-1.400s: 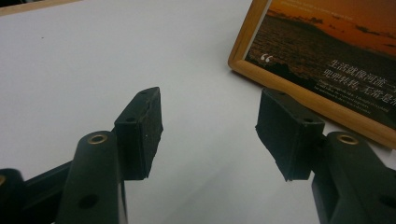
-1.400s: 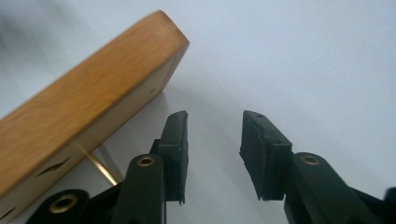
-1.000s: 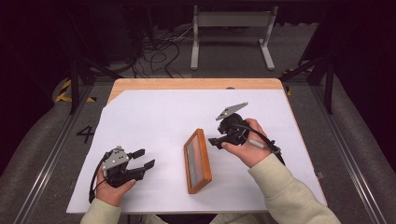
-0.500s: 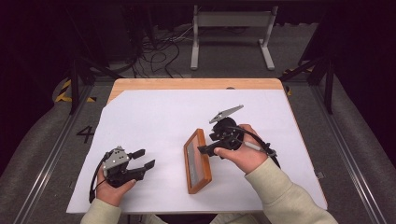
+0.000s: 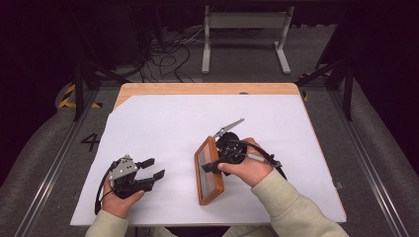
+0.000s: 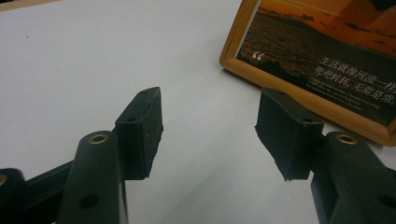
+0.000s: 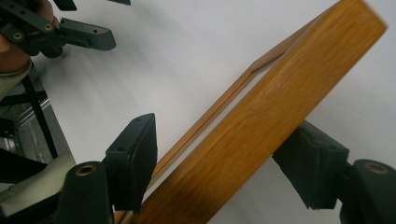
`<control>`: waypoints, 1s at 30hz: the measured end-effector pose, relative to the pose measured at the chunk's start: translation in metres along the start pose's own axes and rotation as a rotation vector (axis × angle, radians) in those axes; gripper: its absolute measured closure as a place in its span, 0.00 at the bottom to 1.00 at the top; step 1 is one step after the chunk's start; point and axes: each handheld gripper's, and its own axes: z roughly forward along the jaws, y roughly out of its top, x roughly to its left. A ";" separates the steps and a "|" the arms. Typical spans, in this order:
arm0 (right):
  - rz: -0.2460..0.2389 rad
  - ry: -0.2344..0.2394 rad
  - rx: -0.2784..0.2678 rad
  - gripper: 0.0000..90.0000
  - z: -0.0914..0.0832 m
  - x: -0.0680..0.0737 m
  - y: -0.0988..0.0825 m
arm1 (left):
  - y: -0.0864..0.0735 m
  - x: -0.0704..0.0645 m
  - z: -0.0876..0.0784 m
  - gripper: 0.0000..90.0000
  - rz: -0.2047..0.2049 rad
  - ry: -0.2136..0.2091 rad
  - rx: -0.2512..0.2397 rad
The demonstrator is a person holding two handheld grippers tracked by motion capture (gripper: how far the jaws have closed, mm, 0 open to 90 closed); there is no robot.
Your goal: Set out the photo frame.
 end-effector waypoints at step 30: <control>0.133 -0.031 0.128 0.70 0.010 0.006 0.001 | 0.000 0.000 0.000 0.47 0.013 -0.001 -0.014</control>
